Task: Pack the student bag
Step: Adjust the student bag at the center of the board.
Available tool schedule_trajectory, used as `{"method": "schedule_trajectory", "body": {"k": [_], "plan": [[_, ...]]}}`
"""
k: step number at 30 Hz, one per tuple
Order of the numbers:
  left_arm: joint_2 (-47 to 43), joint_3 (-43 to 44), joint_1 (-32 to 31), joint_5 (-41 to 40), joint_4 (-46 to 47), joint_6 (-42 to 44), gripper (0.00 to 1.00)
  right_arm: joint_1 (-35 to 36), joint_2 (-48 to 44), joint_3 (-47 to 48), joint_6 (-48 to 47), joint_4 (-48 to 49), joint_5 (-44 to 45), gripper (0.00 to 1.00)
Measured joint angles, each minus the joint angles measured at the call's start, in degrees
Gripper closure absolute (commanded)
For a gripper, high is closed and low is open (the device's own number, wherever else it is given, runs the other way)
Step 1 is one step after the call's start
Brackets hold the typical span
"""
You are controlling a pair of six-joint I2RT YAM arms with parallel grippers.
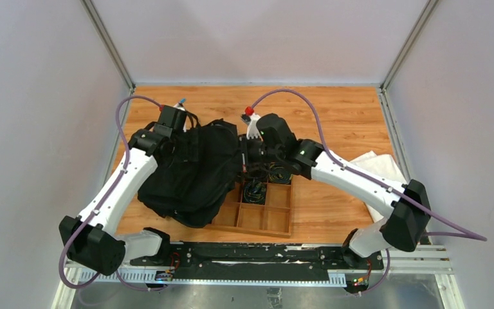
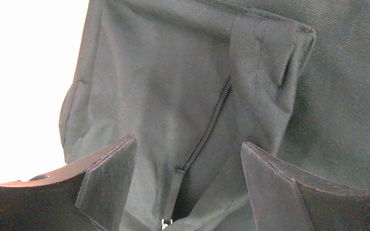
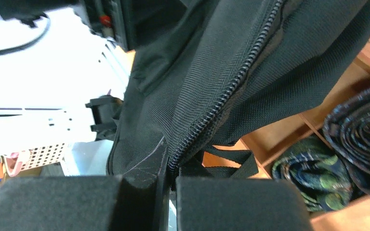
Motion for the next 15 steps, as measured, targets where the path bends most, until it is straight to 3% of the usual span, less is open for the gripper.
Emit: {"method": "schedule_trajectory", "body": {"k": [10, 13, 15], "plan": [[-0.2, -1.2, 0.0, 4.7, -0.3, 0.8, 0.11, -3.0, 2.4, -11.2, -5.3, -0.1, -1.5, 0.97], [-1.2, -1.2, 0.0, 5.4, -0.3, 0.8, 0.11, -4.1, 2.8, -13.5, -7.2, 0.0, -1.7, 0.62], [-1.9, -1.2, 0.0, 5.4, -0.3, 0.8, 0.10, -4.6, 3.1, -13.6, -8.7, -1.0, -1.6, 0.48]]}}
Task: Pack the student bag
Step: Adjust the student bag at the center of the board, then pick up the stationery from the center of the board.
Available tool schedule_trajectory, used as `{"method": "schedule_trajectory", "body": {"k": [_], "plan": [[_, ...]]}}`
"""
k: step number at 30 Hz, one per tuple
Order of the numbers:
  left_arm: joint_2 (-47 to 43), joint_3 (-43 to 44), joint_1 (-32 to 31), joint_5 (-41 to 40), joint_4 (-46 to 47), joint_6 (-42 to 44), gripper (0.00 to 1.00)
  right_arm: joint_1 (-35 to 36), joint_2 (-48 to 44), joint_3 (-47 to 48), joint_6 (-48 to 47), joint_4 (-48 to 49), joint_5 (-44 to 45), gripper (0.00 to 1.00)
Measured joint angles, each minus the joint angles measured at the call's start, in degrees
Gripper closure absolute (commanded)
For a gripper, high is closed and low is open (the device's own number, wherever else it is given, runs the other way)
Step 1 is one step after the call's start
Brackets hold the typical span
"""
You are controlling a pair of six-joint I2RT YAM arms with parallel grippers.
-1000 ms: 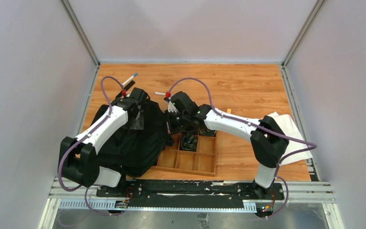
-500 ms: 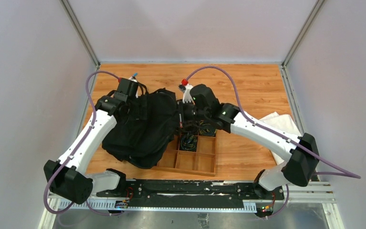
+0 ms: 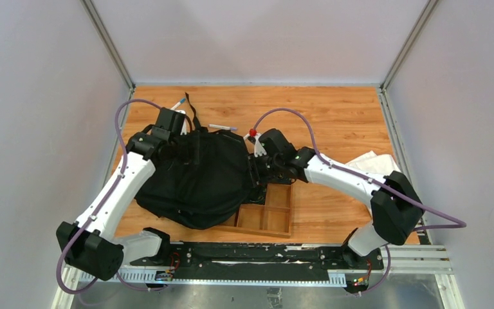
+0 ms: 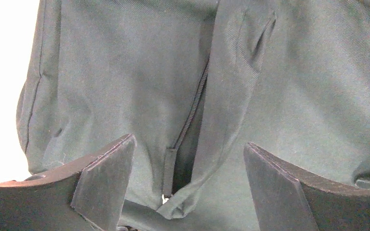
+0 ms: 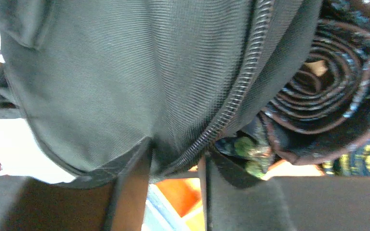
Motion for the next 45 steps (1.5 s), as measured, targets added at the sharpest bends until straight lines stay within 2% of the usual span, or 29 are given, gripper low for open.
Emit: {"method": "schedule_trajectory", "body": {"k": [2, 4, 10, 13, 17, 19, 22, 26, 34, 41, 45], "plan": [[-0.6, 0.1, 0.0, -0.4, 0.0, -0.1, 0.09, -0.3, 0.0, 0.1, -1.3, -1.8, 0.3, 0.40], [-1.0, 0.1, 0.1, -1.1, -0.1, -0.2, 0.09, -0.4, 0.0, 0.7, -3.0, -4.0, 1.2, 0.36], [-1.6, 0.1, 2.9, -2.9, -0.6, -1.3, 0.09, -0.5, -3.2, 7.2, -6.6, -11.8, 5.5, 0.36], [-1.7, 0.0, 5.3, -3.7, -1.0, -2.1, 0.09, -0.6, -5.2, 11.5, -7.3, -13.1, 6.7, 0.40], [-2.2, -1.3, 8.9, -4.2, -1.0, -3.1, 0.09, -0.6, -5.9, 16.2, -7.0, -12.3, 7.2, 0.61], [-2.2, -2.4, 9.6, -3.7, -0.9, -2.9, 0.09, -0.5, -5.2, 17.0, -6.1, -11.2, 6.9, 0.65], [-2.2, -3.9, 9.8, -1.9, -0.7, -2.3, 0.08, 0.8, -1.1, 19.8, -3.8, -8.9, 5.8, 0.71], [-3.0, -6.0, 10.4, -1.5, -0.7, -2.8, 0.08, 5.0, 9.7, 28.3, -1.3, -5.3, 3.6, 0.81], [-5.5, -6.7, 18.1, -0.7, -1.2, -3.9, 0.08, 8.5, 26.5, 39.0, 3.0, -1.8, -3.5, 0.80], [-5.4, -7.3, 18.2, 0.8, -1.2, -3.9, 0.11, 8.4, 31.8, 39.9, 4.5, -1.2, -5.0, 0.82], [-5.2, -8.5, 18.2, 3.4, -0.5, -3.7, 0.12, 8.1, 31.7, 35.9, 4.6, -0.2, -5.0, 0.82]]}}
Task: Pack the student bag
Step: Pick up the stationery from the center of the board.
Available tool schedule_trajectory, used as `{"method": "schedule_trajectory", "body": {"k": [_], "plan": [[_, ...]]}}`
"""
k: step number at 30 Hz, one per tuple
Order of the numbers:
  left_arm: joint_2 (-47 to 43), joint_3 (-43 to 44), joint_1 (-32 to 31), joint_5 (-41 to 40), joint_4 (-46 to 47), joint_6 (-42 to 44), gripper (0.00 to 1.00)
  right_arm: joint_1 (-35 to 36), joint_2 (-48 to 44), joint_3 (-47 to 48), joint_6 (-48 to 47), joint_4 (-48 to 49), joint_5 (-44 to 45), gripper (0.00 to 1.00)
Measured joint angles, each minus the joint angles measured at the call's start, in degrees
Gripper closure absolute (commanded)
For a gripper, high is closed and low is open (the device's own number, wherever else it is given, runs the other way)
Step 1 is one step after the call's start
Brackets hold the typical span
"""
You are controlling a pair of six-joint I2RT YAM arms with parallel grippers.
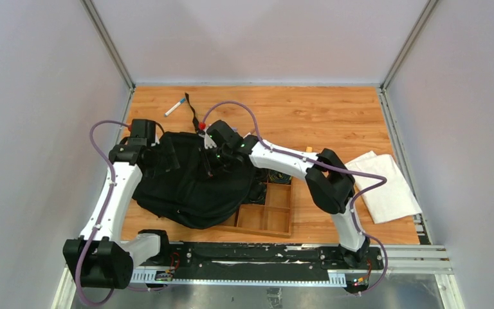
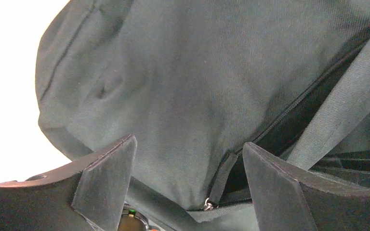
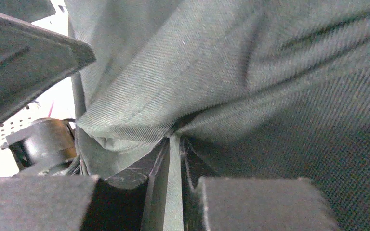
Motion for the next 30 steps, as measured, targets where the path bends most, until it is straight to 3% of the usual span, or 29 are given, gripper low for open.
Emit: {"method": "schedule_trajectory", "body": {"k": [11, 17, 24, 27, 30], "plan": [[-0.5, -2.5, 0.0, 2.2, 1.1, 0.0, 0.10, -0.9, -6.6, -4.8, 0.4, -0.3, 0.6, 0.75], [-2.1, -0.8, 0.0, -1.0, 0.3, -1.8, 0.06, -0.8, -4.9, 5.7, 0.7, -0.8, 1.1, 0.71], [-5.6, 2.1, 0.3, -6.3, -1.2, -4.9, 0.07, 0.0, 3.6, 16.3, 2.3, -0.3, 1.0, 0.71], [-6.0, 2.3, 0.3, -6.4, -1.3, -4.4, 0.08, 0.4, 5.7, 13.6, 2.6, -0.6, 1.0, 0.71], [-5.2, 2.0, 0.3, -5.1, -1.2, -2.9, 0.08, 0.4, 4.7, 4.7, 2.9, 0.7, 1.3, 0.71]]}}
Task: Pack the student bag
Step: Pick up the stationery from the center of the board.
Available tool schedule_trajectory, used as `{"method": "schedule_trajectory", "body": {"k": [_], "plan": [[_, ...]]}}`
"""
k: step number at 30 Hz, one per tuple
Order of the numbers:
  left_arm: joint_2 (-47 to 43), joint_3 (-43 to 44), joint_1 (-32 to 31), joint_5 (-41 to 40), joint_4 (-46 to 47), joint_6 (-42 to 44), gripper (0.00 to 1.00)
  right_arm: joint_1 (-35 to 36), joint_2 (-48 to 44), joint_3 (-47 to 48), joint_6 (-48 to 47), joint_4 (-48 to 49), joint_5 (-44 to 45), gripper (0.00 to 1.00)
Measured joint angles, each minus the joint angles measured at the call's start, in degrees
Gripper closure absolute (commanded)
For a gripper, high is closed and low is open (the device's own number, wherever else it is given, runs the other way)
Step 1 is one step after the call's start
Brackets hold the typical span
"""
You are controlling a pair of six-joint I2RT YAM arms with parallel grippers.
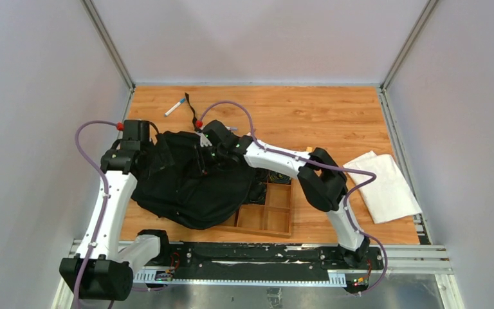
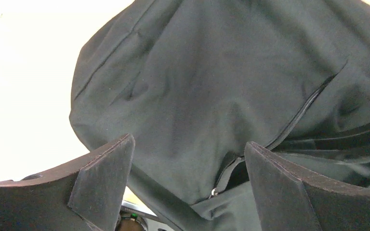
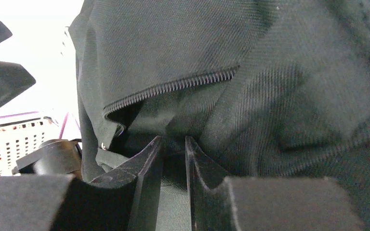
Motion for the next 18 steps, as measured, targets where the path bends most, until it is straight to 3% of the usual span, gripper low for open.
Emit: {"method": "schedule_trajectory", "body": {"k": [6, 18], "plan": [[1.2, -2.0, -3.6, 0.9, 0.3, 2.0, 0.09, -1.0, -6.8, -10.1, 1.3, 6.1, 0.2, 0.70], [10.4, -2.1, -16.2, -8.3, 1.5, 3.4, 0.07, -1.7, -7.2, -12.0, 2.1, 8.1, -0.1, 0.70]]}}
